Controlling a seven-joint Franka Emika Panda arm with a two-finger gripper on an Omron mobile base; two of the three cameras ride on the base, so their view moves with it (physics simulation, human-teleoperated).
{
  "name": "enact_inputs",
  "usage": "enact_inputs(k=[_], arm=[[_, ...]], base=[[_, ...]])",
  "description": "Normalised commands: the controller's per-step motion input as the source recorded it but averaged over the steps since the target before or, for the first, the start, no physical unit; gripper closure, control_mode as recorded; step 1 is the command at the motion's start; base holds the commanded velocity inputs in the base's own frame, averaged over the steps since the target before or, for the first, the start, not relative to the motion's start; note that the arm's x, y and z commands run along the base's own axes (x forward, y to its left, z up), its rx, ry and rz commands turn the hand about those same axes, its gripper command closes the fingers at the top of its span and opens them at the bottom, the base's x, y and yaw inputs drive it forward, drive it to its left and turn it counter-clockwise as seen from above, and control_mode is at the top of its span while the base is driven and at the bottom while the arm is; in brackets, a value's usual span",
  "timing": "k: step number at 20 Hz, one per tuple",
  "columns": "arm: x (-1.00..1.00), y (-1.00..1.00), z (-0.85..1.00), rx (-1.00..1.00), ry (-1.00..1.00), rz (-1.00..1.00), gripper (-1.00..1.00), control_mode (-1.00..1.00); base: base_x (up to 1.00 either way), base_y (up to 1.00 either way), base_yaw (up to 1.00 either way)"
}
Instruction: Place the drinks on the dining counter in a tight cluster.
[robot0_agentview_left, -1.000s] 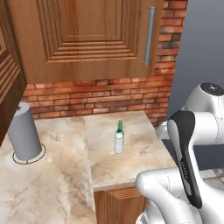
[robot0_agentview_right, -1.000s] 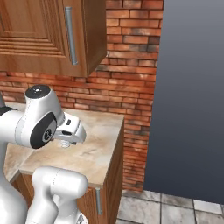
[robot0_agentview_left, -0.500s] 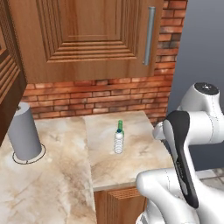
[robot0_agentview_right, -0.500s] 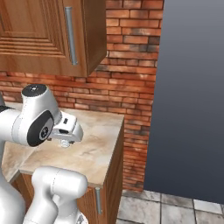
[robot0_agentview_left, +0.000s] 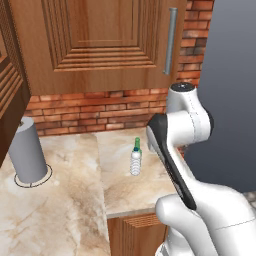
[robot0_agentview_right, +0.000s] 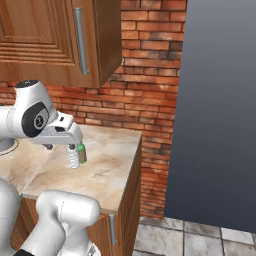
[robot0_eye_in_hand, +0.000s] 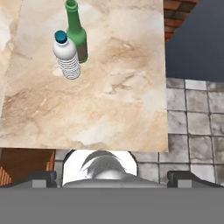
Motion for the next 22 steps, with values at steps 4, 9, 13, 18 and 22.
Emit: enact_inputs(k=[4, 9, 13, 18, 22], arm=[[0.41, 0.37, -0.01, 0.11, -0.13, 0.07, -1.0, -1.0], [0.23, 0.47, 0.0, 0.18, -0.13, 0.13, -1.0, -1.0], [0.23, 0.25, 0.0, 0.01, 0.06, 0.08, -1.0, -1.0], [0.41, 0.0, 0.0, -0.04, 0.09, -0.05, -1.0, -1.0], [0.28, 0.0, -0.03, -0.02, 0.08, -0.13, -1.0, -1.0]], base=[[0.0, 0.0, 0.0], [0.0, 0.0, 0.0], [0.0, 0.0, 0.0], [0.0, 0.0, 0.0], [0.0, 0.0, 0.0]])
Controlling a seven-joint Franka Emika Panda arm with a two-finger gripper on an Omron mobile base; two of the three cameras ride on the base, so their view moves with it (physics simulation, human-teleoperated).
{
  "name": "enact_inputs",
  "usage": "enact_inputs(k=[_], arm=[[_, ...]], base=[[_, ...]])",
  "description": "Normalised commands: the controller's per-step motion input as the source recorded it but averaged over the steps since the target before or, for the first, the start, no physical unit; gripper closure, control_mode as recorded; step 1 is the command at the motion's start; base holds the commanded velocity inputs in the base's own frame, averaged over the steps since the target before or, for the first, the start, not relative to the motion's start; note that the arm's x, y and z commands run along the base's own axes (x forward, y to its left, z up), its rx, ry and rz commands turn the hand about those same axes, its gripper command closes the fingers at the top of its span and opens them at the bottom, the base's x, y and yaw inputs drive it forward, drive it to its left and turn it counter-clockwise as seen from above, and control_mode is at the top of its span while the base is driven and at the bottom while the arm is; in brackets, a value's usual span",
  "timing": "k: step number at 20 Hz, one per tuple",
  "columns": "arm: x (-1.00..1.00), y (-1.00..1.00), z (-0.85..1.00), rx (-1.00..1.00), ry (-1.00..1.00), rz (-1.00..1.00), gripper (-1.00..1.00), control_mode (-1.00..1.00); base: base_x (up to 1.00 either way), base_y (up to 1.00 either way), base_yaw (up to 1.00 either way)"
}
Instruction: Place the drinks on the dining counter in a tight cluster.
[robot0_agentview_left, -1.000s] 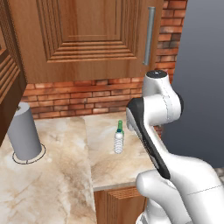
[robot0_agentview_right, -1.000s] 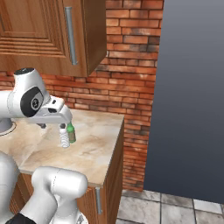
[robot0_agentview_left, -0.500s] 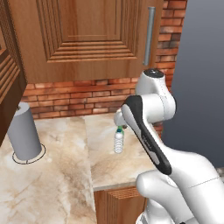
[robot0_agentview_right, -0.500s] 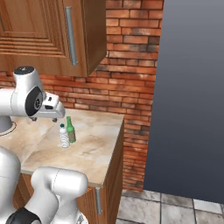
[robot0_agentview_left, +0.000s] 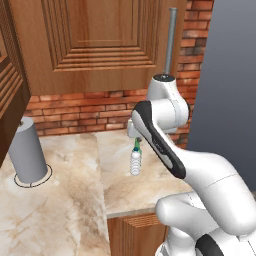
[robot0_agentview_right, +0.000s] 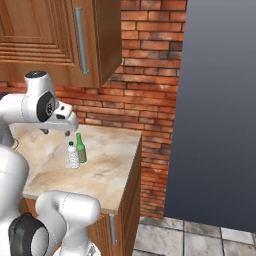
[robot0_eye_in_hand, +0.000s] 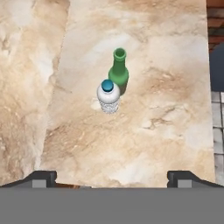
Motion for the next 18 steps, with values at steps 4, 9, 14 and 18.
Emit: enact_inputs(k=[4, 9, 14, 18], arm=[[0.17, 0.02, -0.3, 0.0, 0.03, -0.02, -1.0, -1.0], [0.11, 0.02, -0.58, 0.03, 0.0, -0.02, -1.0, -1.0], [0.04, 0.0, -0.43, 0.03, 0.0, -0.01, -1.0, -1.0], [0.06, 0.0, -0.14, 0.01, 0.0, 0.0, -1.0, -1.0]], base=[[0.0, 0.0, 0.0], [0.0, 0.0, 0.0], [0.0, 0.0, 0.0], [0.0, 0.0, 0.0]])
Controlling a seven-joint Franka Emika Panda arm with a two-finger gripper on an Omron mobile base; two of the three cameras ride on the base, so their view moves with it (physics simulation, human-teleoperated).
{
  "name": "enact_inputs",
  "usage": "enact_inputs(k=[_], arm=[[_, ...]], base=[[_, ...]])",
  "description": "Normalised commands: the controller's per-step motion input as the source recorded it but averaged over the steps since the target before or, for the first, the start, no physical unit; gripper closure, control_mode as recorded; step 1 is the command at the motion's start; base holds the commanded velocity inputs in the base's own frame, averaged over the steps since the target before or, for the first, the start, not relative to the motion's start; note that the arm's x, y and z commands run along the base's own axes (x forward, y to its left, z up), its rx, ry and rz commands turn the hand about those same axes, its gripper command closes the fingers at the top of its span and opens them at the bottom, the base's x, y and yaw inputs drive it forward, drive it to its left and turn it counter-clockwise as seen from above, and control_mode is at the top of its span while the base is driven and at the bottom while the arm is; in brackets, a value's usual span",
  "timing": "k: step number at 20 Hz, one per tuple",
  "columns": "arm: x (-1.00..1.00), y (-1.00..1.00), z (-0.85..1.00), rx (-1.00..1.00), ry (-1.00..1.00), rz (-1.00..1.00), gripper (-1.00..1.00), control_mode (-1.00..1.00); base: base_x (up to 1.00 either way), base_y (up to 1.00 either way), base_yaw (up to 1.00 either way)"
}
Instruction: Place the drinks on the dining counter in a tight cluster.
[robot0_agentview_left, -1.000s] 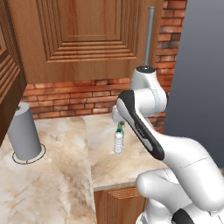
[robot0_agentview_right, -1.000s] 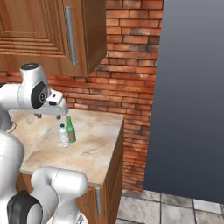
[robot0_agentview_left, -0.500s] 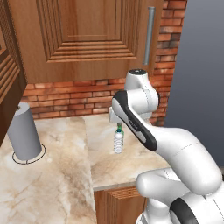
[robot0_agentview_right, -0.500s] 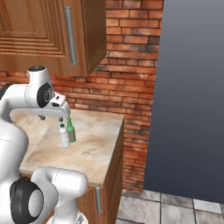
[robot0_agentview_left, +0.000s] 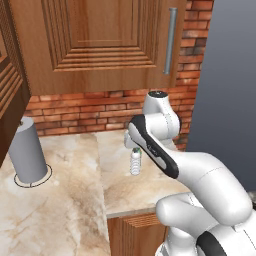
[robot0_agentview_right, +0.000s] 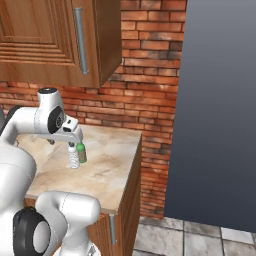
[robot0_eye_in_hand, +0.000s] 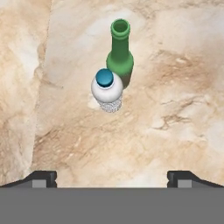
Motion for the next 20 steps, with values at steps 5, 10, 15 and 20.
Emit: enact_inputs(k=[5, 10, 15, 20], arm=[[0.09, 0.0, 0.0, 0.0, 0.0, 0.0, -1.0, -1.0], [0.17, 0.06, 0.0, 0.0, 0.0, -0.01, -1.0, -1.0], [0.03, 0.03, 0.0, 0.0, 0.0, 0.0, -1.0, -1.0], [0.23, 0.08, 0.0, 0.0, 0.0, -0.02, -1.0, -1.0]], base=[[0.0, 0.0, 0.0], [0.0, 0.0, 0.0], [0.0, 0.0, 0.0], [0.0, 0.0, 0.0]])
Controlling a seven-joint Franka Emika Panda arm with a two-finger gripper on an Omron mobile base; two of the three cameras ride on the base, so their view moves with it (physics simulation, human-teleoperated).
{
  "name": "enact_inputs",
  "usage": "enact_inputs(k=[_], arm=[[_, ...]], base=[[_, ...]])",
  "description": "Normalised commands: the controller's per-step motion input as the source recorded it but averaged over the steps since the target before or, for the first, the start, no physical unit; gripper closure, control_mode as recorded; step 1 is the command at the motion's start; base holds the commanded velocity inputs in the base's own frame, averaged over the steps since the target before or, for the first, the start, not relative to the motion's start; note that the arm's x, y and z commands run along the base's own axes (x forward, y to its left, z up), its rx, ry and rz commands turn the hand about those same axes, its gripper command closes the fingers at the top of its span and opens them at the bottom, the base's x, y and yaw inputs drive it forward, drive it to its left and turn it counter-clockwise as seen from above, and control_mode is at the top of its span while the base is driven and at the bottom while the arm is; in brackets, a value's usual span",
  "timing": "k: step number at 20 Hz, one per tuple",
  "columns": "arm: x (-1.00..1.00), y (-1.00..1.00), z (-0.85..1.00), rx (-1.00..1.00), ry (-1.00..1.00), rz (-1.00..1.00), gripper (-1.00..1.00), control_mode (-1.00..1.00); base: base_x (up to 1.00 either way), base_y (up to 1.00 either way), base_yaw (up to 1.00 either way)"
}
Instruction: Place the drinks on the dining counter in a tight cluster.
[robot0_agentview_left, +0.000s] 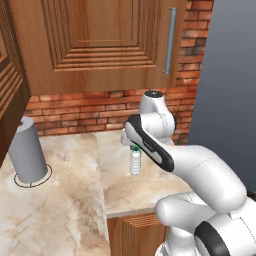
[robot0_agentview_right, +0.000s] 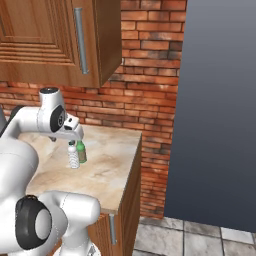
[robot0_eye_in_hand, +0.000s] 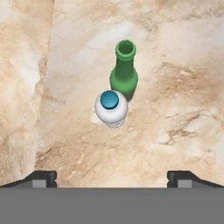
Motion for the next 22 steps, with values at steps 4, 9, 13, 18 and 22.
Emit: enact_inputs(k=[4, 9, 13, 18, 22], arm=[[0.13, 0.05, 0.0, 0.0, 0.0, -0.02, -1.0, -1.0], [0.18, 0.0, 0.0, 0.0, -0.01, -0.01, -1.0, -1.0], [0.24, -0.01, 0.0, 0.0, -0.02, -0.01, -1.0, -1.0], [0.08, -0.07, 0.0, 0.0, 0.0, 0.0, -1.0, -1.0], [0.0, 0.0, -0.06, 0.0, 0.0, 0.0, -1.0, -1.0]], base=[[0.0, 0.0, 0.0], [0.0, 0.0, 0.0], [0.0, 0.0, 0.0], [0.0, 0.0, 0.0], [0.0, 0.0, 0.0]])
